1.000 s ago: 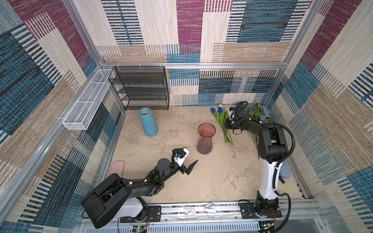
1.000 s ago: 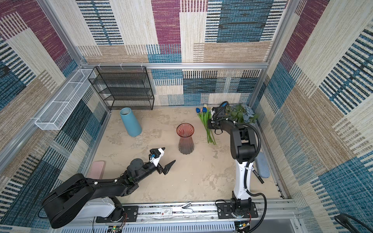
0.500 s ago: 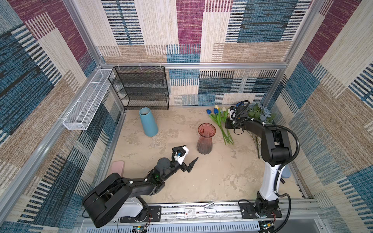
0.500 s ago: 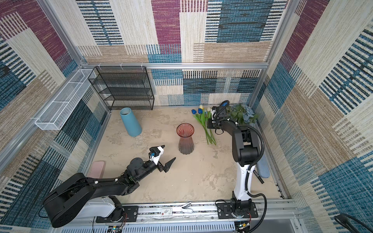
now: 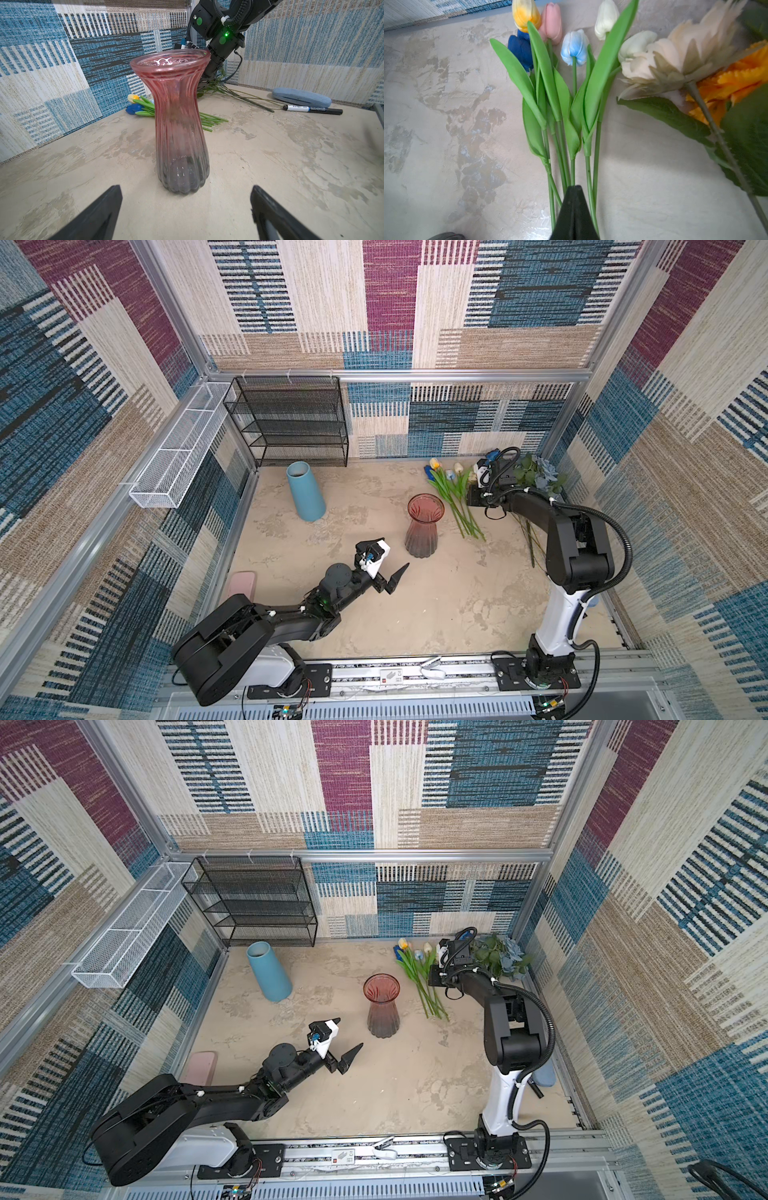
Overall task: Arrange the flowers into the vase
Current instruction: 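Close the right gripper on a white tulip stem among the tulips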
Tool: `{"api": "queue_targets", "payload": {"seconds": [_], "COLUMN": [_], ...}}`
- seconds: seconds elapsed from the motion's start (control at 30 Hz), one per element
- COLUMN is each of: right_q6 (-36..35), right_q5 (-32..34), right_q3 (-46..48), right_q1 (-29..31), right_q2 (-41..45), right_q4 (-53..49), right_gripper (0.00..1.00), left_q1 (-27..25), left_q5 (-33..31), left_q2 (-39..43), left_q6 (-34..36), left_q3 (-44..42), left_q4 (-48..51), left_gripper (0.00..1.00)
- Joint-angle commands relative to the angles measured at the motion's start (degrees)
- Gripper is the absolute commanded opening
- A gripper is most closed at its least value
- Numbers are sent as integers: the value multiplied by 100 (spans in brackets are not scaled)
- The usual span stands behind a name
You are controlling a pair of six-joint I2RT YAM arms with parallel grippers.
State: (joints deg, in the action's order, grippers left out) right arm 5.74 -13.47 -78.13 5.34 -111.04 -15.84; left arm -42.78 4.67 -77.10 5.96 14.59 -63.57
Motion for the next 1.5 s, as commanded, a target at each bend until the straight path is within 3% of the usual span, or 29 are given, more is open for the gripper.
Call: {"api": "queue_targets", "payload": {"seconds": [0.0,0.07,0.37,0.67,1.0,1.37,1.47], "right_q6": [-3,-2,-73,-108,-134,-114,-49], "right_q5": [11,18,214,205,93,75,15], "right_q3": [-63,-185,-288,-357,-274,-91,-92], "right_q1": [19,19,19,19,17,19,19], "right_q2": [-49,-210,-596,-859,-424,42,129], "right_q4": [162,64,-31,-25,-75,-10,-42], "right_gripper": [17,24,28,18,8,9,15], "left_q1": [-6,-2,-2,-2,-3,-2,-2], "left_q5": [-89,-72,-95,-98,-125,-111,-124], "left_q2": [-7,-23,4,28,46,120,182], "left_q6": [125,142,176,173,187,238,238], "left_q3": [35,57,62,60,70,113,108], "left_q4": [-217,-200,-114,-131,-125,-77,-21], "left_gripper": [99,99,99,99,99,99,99]}}
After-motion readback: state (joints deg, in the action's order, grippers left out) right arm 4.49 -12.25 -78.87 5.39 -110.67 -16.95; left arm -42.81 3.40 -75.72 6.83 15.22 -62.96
